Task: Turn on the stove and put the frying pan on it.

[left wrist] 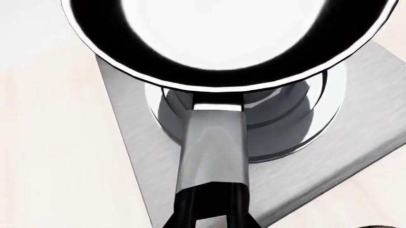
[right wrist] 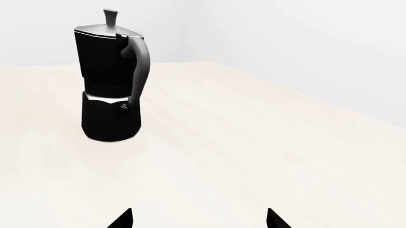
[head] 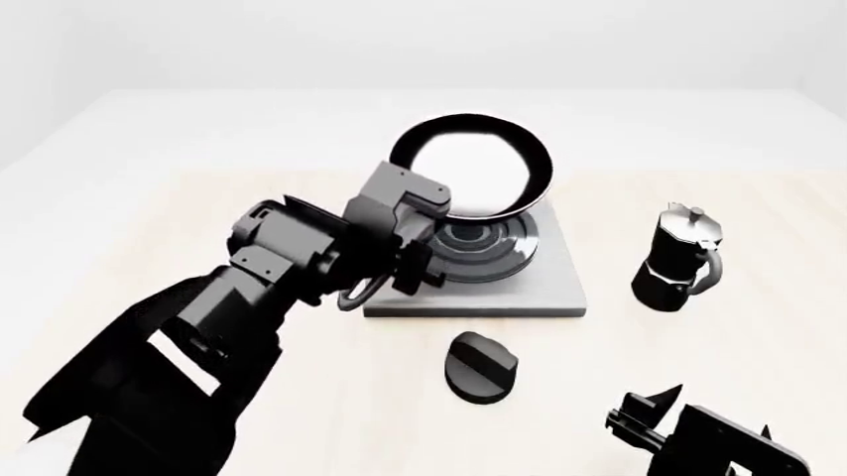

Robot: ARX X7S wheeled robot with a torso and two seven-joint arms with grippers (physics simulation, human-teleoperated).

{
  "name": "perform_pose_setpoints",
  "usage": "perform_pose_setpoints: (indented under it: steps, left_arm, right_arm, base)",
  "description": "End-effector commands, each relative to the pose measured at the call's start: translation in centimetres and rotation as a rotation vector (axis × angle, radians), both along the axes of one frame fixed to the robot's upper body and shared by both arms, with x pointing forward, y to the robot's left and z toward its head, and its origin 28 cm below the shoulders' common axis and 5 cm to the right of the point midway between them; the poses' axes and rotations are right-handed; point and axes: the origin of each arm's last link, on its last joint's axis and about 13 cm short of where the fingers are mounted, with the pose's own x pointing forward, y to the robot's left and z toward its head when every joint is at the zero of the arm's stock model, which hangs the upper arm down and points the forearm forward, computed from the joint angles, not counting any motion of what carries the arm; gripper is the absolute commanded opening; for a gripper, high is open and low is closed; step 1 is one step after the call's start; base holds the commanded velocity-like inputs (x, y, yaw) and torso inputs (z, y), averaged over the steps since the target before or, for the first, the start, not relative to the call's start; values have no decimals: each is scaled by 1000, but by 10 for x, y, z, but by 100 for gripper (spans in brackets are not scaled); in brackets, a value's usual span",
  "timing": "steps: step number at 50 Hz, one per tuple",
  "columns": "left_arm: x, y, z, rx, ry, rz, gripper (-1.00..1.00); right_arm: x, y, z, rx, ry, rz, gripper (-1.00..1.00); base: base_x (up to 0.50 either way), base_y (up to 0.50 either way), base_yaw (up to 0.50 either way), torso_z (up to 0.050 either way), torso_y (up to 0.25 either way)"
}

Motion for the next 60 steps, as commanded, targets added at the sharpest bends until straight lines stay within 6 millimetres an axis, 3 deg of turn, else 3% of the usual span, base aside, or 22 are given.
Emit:
perform_pose_setpoints:
  steps: [1, 13, 27, 60]
  left_arm:
    - [1, -4, 10, 9, -50, -14, -100]
    - [-13, -1, 16, -8, -65, -54, -100]
    - [-19, 8, -1, 22, -45, -42, -100]
    - [-9, 5, -28, 46, -31, -8, -100]
  right_arm:
    - [0, 0, 0, 0, 1, 0, 100]
    - [0, 0, 0, 4, 1, -3, 100]
    - [-1, -1, -1, 9, 1, -7, 100]
    - [0, -1, -1, 11, -3, -2, 100]
  base:
    - [0, 0, 0, 0, 0]
    - [0, 0, 0, 0, 1]
    - [0, 0, 0, 1, 1]
    - [0, 0, 0, 1, 2]
